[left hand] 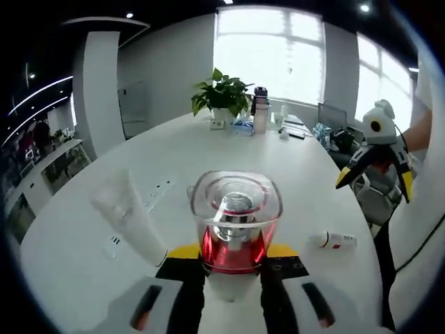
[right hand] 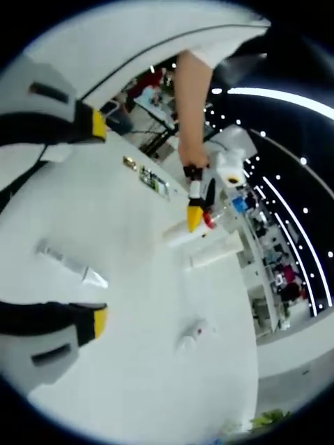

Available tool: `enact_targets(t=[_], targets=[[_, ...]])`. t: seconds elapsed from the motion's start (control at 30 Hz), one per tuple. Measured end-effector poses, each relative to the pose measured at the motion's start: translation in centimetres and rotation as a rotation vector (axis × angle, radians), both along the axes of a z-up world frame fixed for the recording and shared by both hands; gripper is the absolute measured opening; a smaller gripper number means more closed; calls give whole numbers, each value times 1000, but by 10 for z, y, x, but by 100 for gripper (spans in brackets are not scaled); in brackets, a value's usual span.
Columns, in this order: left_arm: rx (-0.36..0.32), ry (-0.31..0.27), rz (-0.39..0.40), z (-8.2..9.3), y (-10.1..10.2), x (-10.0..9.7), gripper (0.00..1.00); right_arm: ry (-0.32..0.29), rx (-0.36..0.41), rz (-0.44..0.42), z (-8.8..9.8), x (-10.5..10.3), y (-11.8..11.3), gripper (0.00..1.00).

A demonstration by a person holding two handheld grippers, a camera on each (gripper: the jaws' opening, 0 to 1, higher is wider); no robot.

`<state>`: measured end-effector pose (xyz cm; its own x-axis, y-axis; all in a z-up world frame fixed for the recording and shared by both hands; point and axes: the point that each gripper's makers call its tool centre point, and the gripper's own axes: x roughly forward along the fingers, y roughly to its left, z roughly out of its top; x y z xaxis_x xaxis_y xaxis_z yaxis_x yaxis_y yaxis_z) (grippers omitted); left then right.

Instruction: Arrange the skincare products in the storage area until every visible bottle or jar stands upright without overlapping.

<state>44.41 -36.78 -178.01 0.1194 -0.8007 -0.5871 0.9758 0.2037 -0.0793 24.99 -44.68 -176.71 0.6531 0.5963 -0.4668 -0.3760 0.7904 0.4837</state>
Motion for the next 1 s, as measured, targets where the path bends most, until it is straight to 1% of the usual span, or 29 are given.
enact_targets(t=[0.13, 0.23, 0.33, 0.43, 0.5, 0.7, 0.73, 0.8, 0.9, 1.0], targets=[[0, 3, 13, -2, 12, 12, 29, 2, 13, -1, 2, 11, 8, 93], [11, -9, 18, -6, 22, 25, 29, 12, 20, 9, 2, 20, 18, 93], [8, -1, 29, -11, 30, 38, 29, 23, 33, 17, 1, 29, 28, 93], [7, 2, 41, -13, 33, 47, 29, 30, 37, 26, 1, 36, 36, 93], [-6, 11, 44, -14, 34, 54, 29, 37, 37, 33, 0, 40, 39, 93], [-16, 16, 33, -20, 38, 76, 29, 67, 27, 67, -6, 50, 49, 93], [-17, 16, 33, -21, 39, 77, 29, 68, 26, 69, -6, 51, 49, 93], [-21, 13, 33, -22, 39, 88, 29, 81, 19, 72, -10, 54, 50, 93], [-34, 7, 26, -22, 38, 98, 29, 95, 16, 76, -13, 57, 50, 93], [-45, 4, 18, -22, 36, 103, 29, 100, 14, 78, -13, 59, 49, 93]])
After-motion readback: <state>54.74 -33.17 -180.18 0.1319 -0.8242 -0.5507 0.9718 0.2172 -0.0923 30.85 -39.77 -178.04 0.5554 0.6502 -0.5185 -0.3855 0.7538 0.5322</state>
